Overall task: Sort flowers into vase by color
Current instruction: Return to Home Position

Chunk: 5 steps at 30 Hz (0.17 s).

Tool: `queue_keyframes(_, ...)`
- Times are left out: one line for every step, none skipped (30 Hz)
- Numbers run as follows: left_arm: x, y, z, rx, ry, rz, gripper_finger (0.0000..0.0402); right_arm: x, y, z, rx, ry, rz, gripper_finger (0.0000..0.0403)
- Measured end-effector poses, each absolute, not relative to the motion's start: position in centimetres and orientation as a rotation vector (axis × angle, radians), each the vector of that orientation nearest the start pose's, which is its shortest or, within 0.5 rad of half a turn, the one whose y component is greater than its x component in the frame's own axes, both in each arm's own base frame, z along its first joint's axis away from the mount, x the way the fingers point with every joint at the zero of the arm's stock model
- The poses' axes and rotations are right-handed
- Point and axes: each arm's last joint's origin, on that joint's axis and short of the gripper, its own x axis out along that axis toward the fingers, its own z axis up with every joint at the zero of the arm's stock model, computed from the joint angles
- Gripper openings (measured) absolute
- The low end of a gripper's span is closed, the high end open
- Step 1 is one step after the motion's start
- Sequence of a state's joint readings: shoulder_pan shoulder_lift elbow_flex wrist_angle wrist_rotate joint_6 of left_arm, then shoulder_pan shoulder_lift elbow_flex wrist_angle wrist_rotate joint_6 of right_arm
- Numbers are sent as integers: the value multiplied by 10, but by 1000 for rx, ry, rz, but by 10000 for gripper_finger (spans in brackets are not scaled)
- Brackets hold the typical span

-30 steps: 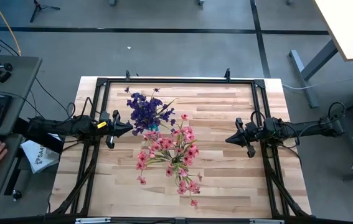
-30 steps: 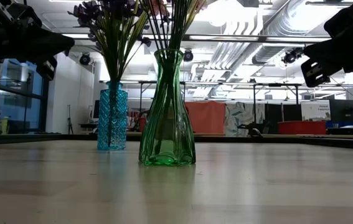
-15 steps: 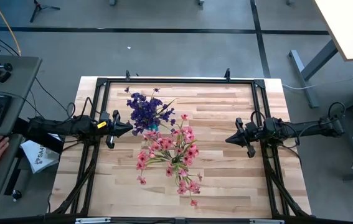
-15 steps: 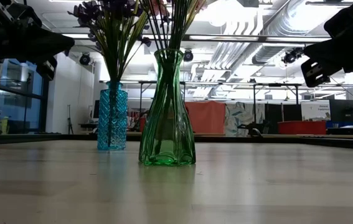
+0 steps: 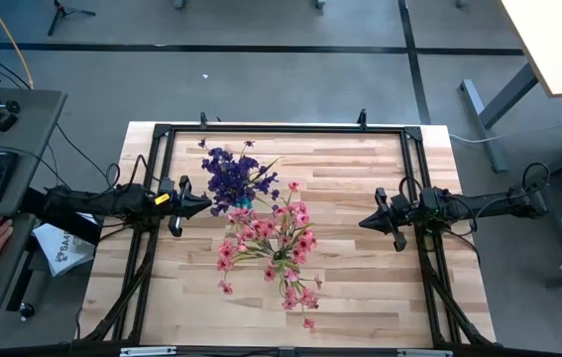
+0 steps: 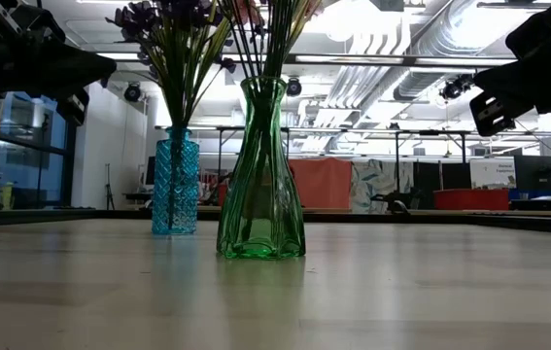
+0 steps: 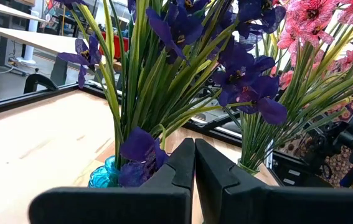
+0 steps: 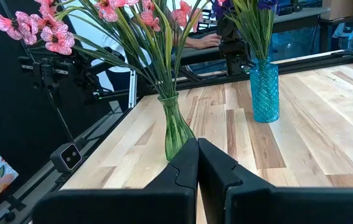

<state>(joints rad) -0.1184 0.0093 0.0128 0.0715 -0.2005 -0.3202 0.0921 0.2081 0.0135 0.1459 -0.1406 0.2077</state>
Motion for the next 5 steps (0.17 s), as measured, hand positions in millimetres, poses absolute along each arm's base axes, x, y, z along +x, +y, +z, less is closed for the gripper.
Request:
queue_keyframes(97,-6,174,-332,-87,70,0,109,14,165,208,72,227,0)
queue_keyframes(97,-6,174,-332,-87,70,0,109,14,165,208,72,226,0)
queue_keyframes(97,-6,174,-331,-87,70,0,109,14,165,208,73,227,0)
queue_keyframes(97,-6,174,-332,-87,70,0,109,14,165,208,73,227,0)
queue_keyframes(97,-6,174,-332,-86,70,0,109,14,165,208,73,227,0)
